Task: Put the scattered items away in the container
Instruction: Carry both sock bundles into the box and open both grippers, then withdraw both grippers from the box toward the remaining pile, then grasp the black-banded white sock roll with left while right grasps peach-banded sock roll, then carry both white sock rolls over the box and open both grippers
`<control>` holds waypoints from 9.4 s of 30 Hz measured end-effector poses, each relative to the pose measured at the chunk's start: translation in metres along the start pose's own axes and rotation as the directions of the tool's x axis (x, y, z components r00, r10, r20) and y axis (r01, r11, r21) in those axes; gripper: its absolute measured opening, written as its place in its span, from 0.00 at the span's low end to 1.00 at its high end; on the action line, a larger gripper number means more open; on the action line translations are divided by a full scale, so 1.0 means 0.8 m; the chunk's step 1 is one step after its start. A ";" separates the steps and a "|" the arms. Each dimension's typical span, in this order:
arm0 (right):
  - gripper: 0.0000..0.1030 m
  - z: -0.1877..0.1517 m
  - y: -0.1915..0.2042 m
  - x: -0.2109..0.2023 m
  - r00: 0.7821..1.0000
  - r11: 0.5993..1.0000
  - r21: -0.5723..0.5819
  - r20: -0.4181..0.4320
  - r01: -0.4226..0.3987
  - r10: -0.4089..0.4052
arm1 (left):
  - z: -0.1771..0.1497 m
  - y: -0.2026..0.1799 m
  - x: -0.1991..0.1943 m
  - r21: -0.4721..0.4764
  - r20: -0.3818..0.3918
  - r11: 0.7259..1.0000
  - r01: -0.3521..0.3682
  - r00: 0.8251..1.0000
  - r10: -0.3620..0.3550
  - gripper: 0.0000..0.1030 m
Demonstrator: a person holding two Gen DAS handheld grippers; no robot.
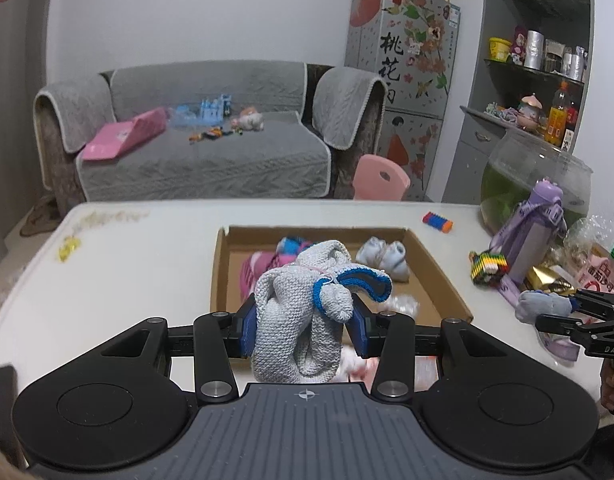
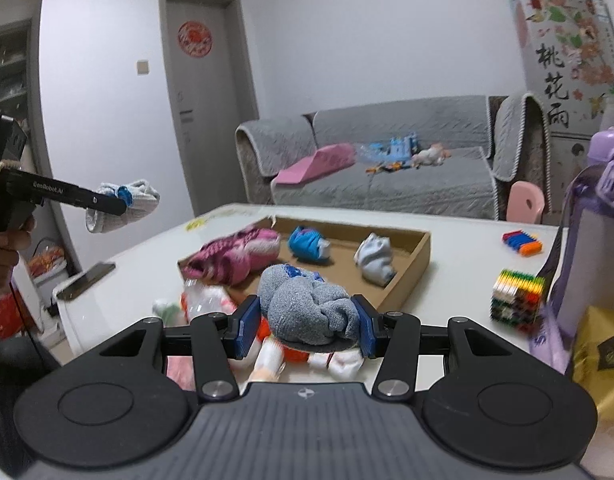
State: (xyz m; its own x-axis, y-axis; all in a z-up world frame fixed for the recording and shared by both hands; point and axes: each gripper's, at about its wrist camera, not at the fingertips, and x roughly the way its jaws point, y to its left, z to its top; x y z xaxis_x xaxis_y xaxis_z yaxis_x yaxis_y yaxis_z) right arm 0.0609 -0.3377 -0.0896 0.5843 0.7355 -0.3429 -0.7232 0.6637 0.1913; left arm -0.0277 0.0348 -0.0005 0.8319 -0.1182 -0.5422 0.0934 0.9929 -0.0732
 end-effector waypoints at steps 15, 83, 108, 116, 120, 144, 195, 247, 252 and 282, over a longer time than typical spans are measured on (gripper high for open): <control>0.44 0.067 -0.022 0.044 0.998 1.000 -0.004 0.064 -0.008 0.009 | 0.060 -0.033 0.079 0.054 -0.019 0.998 0.025 1.000 -0.024 0.49; 0.54 0.057 -0.007 0.221 0.968 0.987 -0.145 -0.230 0.065 -0.098 | 0.011 -0.041 0.268 0.080 -0.293 0.996 -0.044 0.954 0.066 0.87; 0.65 -0.033 0.090 0.072 0.981 0.965 -0.257 -0.167 0.055 -0.101 | -0.147 -0.046 0.064 0.020 -0.263 0.999 0.050 0.964 -0.043 0.96; 0.65 -0.058 0.092 0.076 0.966 0.961 -0.262 -0.216 0.084 -0.143 | -0.174 -0.053 0.083 0.028 -0.296 0.999 0.033 0.955 -0.024 0.92; 0.65 -0.065 0.088 0.083 0.959 0.962 -0.259 -0.239 0.091 -0.155 | -0.176 -0.055 0.084 0.064 -0.279 0.998 0.011 0.960 0.007 0.91; 0.63 -0.080 0.097 0.105 0.941 0.971 -0.218 -0.298 0.093 -0.157 | -0.179 -0.066 0.088 0.099 -0.235 0.995 -0.002 0.972 0.026 0.86; 0.24 -0.014 0.044 0.031 0.988 0.991 -0.028 -0.075 0.131 -0.133 | -0.070 -0.012 0.004 0.067 -0.058 0.984 -0.167 0.984 0.171 0.26; 0.25 0.021 0.004 0.170 0.955 0.987 -0.086 -0.255 0.136 -0.154 | -0.010 -0.097 0.250 0.185 -0.311 0.982 0.043 0.950 0.017 0.26; 0.25 0.015 0.004 0.175 0.945 0.985 -0.097 -0.284 0.142 -0.164 | -0.016 -0.095 0.256 0.182 -0.324 0.983 0.038 0.946 0.023 0.26; 0.24 0.009 0.003 0.182 0.929 0.976 -0.139 -0.308 0.170 -0.206 | -0.031 -0.081 0.273 0.159 -0.353 0.987 0.011 0.934 0.047 0.27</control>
State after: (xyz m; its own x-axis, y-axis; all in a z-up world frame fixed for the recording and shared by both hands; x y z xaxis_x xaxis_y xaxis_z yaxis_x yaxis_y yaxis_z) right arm 0.1467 -0.2277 -0.1327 0.5783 0.5045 -0.6412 -0.6571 0.7538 0.0004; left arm 0.1343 -0.0554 -0.1349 0.5882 -0.0677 -0.8058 0.1878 0.9807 0.0547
